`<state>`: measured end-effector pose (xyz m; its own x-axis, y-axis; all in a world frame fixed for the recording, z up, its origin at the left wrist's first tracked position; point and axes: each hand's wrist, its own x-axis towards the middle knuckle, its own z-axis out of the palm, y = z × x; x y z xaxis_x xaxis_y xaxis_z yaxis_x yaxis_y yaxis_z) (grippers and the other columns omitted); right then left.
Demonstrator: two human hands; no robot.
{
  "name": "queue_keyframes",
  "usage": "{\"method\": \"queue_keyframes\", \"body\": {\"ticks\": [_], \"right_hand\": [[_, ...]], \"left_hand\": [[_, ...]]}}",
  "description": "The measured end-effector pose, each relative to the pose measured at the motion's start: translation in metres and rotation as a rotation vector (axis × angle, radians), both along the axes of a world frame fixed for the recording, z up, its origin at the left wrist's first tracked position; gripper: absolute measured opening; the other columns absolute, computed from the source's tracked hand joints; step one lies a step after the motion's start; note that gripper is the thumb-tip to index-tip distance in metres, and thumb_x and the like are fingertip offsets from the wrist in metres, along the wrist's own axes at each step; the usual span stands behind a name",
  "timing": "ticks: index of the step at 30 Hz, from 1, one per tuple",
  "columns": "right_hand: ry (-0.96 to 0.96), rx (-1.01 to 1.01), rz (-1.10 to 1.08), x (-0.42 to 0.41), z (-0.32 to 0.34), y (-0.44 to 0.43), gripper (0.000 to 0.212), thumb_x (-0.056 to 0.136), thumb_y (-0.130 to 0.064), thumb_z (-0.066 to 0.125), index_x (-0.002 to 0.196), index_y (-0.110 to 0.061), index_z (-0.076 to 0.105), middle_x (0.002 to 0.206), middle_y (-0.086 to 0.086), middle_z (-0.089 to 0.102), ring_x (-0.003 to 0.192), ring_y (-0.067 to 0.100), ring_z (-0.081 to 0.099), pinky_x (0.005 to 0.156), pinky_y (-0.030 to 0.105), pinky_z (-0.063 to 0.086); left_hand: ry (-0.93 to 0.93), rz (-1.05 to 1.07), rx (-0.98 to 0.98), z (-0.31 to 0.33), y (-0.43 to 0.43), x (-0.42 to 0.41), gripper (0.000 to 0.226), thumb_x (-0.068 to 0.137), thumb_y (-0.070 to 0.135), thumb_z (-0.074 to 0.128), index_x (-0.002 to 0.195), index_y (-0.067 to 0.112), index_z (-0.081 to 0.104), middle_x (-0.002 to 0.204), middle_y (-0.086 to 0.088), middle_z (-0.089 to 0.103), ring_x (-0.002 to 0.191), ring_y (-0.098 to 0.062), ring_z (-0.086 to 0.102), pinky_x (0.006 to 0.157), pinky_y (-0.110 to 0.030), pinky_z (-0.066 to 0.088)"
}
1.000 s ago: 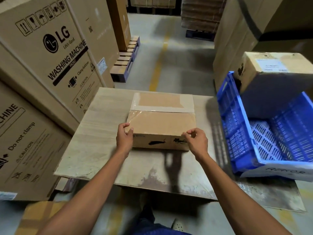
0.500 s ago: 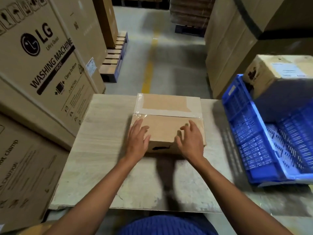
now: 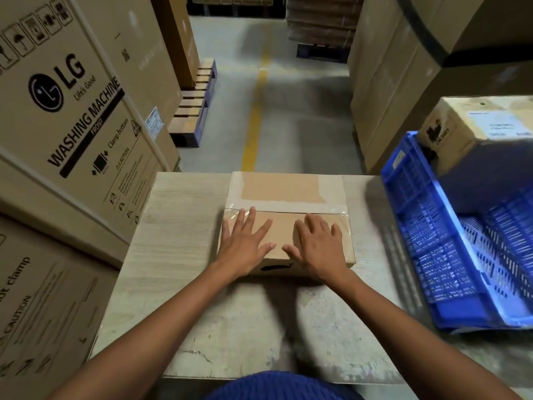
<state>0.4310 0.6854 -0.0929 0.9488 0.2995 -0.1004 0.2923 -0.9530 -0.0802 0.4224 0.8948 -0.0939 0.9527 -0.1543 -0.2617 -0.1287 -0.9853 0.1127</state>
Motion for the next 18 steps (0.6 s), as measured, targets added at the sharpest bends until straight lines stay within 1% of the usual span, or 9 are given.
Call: {"method": "queue_keyframes", "body": {"ticks": [2, 5, 7, 9, 11, 12, 14, 16, 18], "right_hand": [[-0.049, -0.020, 0.016, -0.003, -0.002, -0.001, 0.074, 0.096, -0.069, 0.022, 0.143, -0.018, 0.047, 0.151, 0.014, 0.043, 0.140, 0.033, 0.038, 0.107, 0.061, 0.033], [-0.100, -0.082, 0.055, 0.007, 0.001, 0.001, 0.070, 0.091, -0.073, 0.027, 0.126, -0.018, 0.052, 0.129, 0.010, 0.052, 0.118, 0.031, 0.048, 0.090, 0.053, 0.040], [-0.092, -0.092, 0.055, 0.020, 0.013, 0.006, 0.068, 0.089, -0.076, 0.032, 0.121, -0.019, 0.052, 0.124, 0.010, 0.050, 0.112, 0.030, 0.047, 0.086, 0.050, 0.042], [-0.076, -0.080, 0.076, 0.031, 0.015, 0.013, 0.069, 0.090, -0.075, 0.032, 0.126, -0.018, 0.049, 0.133, 0.012, 0.046, 0.120, 0.031, 0.044, 0.094, 0.051, 0.042], [-0.033, -0.029, 0.135, 0.036, 0.008, 0.022, 0.072, 0.094, -0.070, 0.026, 0.142, -0.017, 0.040, 0.156, 0.016, 0.032, 0.142, 0.037, 0.030, 0.110, 0.058, 0.032], [0.007, 0.010, 0.151, 0.038, 0.002, 0.025, 0.074, 0.097, -0.067, 0.022, 0.152, -0.018, 0.032, 0.164, 0.015, 0.021, 0.151, 0.038, 0.018, 0.116, 0.061, 0.022], [0.050, 0.044, 0.153, 0.038, -0.010, 0.030, 0.074, 0.099, -0.066, 0.016, 0.160, -0.023, 0.016, 0.169, 0.009, 0.005, 0.155, 0.035, 0.001, 0.120, 0.060, 0.007], [0.054, 0.013, 0.154, 0.041, -0.011, 0.030, 0.074, 0.099, -0.067, 0.013, 0.160, -0.026, 0.013, 0.170, 0.007, 0.004, 0.155, 0.034, 0.000, 0.120, 0.060, 0.008], [0.037, -0.048, 0.189, 0.051, 0.001, 0.032, 0.074, 0.096, -0.071, 0.014, 0.154, -0.027, 0.024, 0.164, 0.010, 0.020, 0.150, 0.035, 0.018, 0.113, 0.060, 0.023]], "left_hand": [[-0.026, -0.001, 0.040, 0.002, 0.000, -0.003, 0.074, 0.092, 0.073, 0.006, 0.158, 0.041, 0.000, 0.168, -0.005, -0.010, 0.154, -0.028, -0.013, 0.119, -0.059, -0.007], [-0.099, -0.016, 0.073, 0.010, -0.001, 0.005, 0.076, 0.096, 0.068, 0.027, 0.160, 0.031, 0.008, 0.163, -0.007, 0.019, 0.149, -0.031, 0.018, 0.116, -0.059, 0.012], [-0.197, -0.046, 0.078, 0.016, 0.001, 0.017, 0.072, 0.095, 0.066, 0.034, 0.154, 0.025, 0.028, 0.144, -0.005, 0.040, 0.130, -0.028, 0.038, 0.108, -0.052, 0.028], [-0.272, -0.056, 0.009, 0.012, 0.007, 0.028, 0.059, 0.095, 0.061, 0.036, 0.141, 0.025, 0.047, 0.130, -0.004, 0.046, 0.122, -0.027, 0.043, 0.106, -0.047, 0.031], [-0.253, -0.036, -0.100, 0.004, 0.011, 0.033, 0.053, 0.098, 0.055, 0.038, 0.144, 0.030, 0.046, 0.147, -0.010, 0.037, 0.140, -0.030, 0.033, 0.117, -0.049, 0.022], [-0.215, -0.022, -0.125, 0.001, 0.012, 0.034, 0.054, 0.100, 0.053, 0.038, 0.151, 0.034, 0.036, 0.160, -0.012, 0.021, 0.149, -0.029, 0.019, 0.122, -0.048, 0.013], [-0.151, -0.017, -0.093, -0.003, 0.011, 0.034, 0.060, 0.103, 0.053, 0.031, 0.158, 0.039, 0.011, 0.168, -0.008, -0.008, 0.154, -0.025, -0.004, 0.125, -0.045, -0.001], [-0.102, -0.038, -0.034, -0.002, 0.009, 0.036, 0.061, 0.104, 0.054, 0.025, 0.159, 0.039, 0.001, 0.167, -0.008, -0.013, 0.154, -0.025, -0.009, 0.124, -0.046, -0.004], [-0.075, -0.060, -0.007, 0.003, 0.010, 0.040, 0.064, 0.104, 0.056, 0.024, 0.159, 0.036, 0.001, 0.167, -0.009, -0.008, 0.154, -0.027, -0.005, 0.124, -0.049, -0.001]]}}
